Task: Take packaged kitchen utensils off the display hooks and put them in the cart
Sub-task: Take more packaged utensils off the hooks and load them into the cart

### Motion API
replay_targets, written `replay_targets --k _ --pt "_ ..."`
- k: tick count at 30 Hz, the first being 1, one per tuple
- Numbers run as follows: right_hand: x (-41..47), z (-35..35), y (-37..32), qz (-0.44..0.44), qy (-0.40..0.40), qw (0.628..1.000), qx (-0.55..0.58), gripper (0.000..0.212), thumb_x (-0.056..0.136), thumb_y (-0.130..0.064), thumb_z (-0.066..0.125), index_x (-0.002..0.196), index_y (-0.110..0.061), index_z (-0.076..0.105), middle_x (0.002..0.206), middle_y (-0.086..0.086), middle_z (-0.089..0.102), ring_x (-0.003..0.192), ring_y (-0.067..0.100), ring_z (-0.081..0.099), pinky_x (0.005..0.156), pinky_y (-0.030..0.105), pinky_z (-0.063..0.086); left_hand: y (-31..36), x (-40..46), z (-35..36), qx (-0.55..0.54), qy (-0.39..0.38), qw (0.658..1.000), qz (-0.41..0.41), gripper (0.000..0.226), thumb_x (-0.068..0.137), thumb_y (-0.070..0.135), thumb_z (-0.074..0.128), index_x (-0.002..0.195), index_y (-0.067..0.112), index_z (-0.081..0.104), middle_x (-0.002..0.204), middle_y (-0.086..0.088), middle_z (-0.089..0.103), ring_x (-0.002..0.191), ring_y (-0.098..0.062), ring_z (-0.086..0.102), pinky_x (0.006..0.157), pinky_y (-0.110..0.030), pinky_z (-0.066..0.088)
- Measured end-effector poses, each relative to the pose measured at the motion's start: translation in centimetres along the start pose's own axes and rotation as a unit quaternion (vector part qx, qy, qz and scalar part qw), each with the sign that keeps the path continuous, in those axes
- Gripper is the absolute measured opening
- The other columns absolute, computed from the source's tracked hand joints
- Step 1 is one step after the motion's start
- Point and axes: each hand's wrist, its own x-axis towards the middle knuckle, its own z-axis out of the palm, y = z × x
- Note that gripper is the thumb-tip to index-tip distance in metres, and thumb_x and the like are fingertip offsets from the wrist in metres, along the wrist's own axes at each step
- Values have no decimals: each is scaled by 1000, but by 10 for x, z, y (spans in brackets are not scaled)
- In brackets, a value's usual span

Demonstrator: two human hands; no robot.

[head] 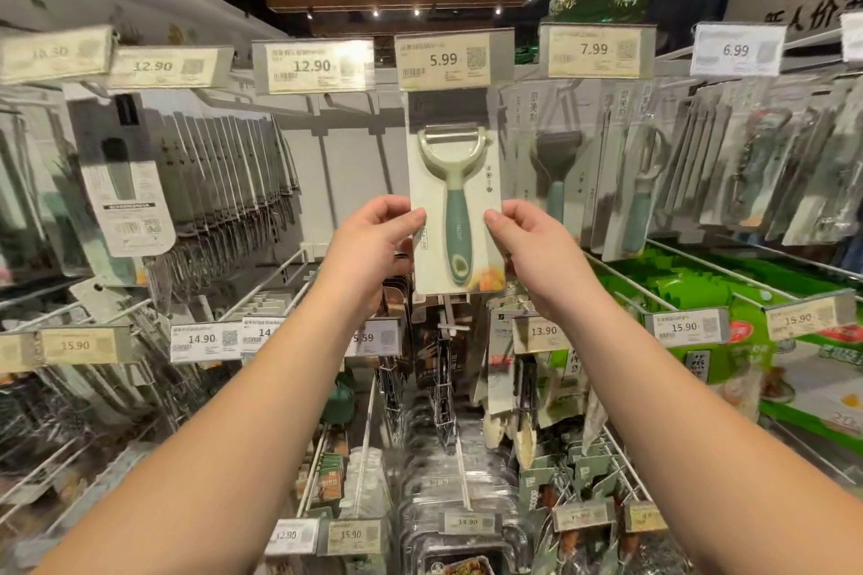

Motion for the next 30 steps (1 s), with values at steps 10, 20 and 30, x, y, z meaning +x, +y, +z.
replay_targets --k 10,20,30 --pt "25 3 6 7 -5 997 -76 27 102 -41 50 96 -20 65 90 1 70 85 21 64 80 41 53 -13 25 5 12 32 999 -38 2 96 12 64 97 14 65 94 -1 70 72 -14 65 55 -24 56" --pt "30 4 8 20 -7 993 -114 36 103 -42 49 132 -22 56 118 -6 66 103 14 62 85 33 51 -22 37 6 46 58 997 -32 3 97 17 63 99 18 66 96 3 71 71 -6 66 62 -21 53" --pt "23 7 14 30 -40 993 -103 53 102 -35 54 150 -21 37 147 -3 50 120 12 53 91 24 38 -30 39 -2 65 75 994 -39 19 95 25 64 114 19 64 117 -4 70 111 -21 65 100 -37 52"
